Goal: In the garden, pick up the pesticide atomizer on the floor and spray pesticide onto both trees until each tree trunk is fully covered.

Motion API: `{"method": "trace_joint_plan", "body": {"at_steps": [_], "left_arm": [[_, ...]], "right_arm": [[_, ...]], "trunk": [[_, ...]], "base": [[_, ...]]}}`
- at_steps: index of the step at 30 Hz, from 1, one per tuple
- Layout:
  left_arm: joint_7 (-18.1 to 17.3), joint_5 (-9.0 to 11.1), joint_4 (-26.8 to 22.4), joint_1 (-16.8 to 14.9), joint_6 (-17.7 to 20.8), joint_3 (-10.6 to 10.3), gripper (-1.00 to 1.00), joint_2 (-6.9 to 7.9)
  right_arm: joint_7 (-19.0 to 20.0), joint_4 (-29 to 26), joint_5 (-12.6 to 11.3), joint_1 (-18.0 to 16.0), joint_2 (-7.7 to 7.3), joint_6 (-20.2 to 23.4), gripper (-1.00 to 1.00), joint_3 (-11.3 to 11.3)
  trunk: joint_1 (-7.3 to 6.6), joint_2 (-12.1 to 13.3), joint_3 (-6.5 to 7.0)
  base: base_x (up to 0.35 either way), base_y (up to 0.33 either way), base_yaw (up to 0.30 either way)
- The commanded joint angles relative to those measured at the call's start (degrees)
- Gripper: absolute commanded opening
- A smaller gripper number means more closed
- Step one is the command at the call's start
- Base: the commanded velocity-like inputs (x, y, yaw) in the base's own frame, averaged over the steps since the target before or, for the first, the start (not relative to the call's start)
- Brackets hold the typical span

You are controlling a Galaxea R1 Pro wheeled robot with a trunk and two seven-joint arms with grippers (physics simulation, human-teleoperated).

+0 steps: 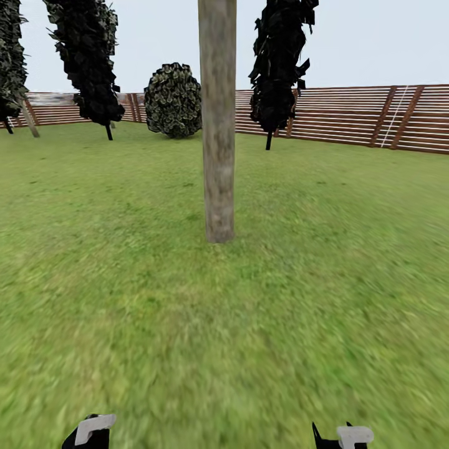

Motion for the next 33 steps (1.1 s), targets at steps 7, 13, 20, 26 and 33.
{"method": "trace_joint_plan", "body": {"at_steps": [7,13,20,26,33], "left_arm": [[0.05,0.08,0.03,-0.05,-0.19,0.03,-1.00,0.00],[0.05,0.08,0.03,-0.04,-0.19,0.03,-1.00,0.00],[0.05,0.08,0.03,-0.08,-0.19,0.03,-1.00,0.00],[0.05,0.08,0.03,-0.06,-0.19,0.03,-1.00,0.00],[0.05,0.08,0.03,-0.05,-0.19,0.01,-1.00,0.00]], "right_arm": [[0.06,0.04,0.17,-0.03,0.07,-0.15,1.00,-0.14],[0.06,0.04,0.17,-0.03,0.07,-0.15,1.00,-0.14],[0.06,0.04,0.17,-0.03,0.08,-0.15,1.00,-0.14],[0.06,0.04,0.17,-0.03,0.08,-0.15,1.00,-0.14],[0.06,0.04,0.17,-0.03,0.08,-0.15,1.00,-0.14]], "trunk": [[0.02,-0.02,-0.05],[0.02,-0.02,-0.05],[0.02,-0.02,-0.05],[0.02,-0.02,-0.05],[0.02,-0.02,-0.05]], "base": [[0.318,-0.091,0.000],[0.318,-0.021,0.000],[0.320,-0.001,0.000],[0.322,0.000,0.000],[0.326,0.000,0.000]]}}
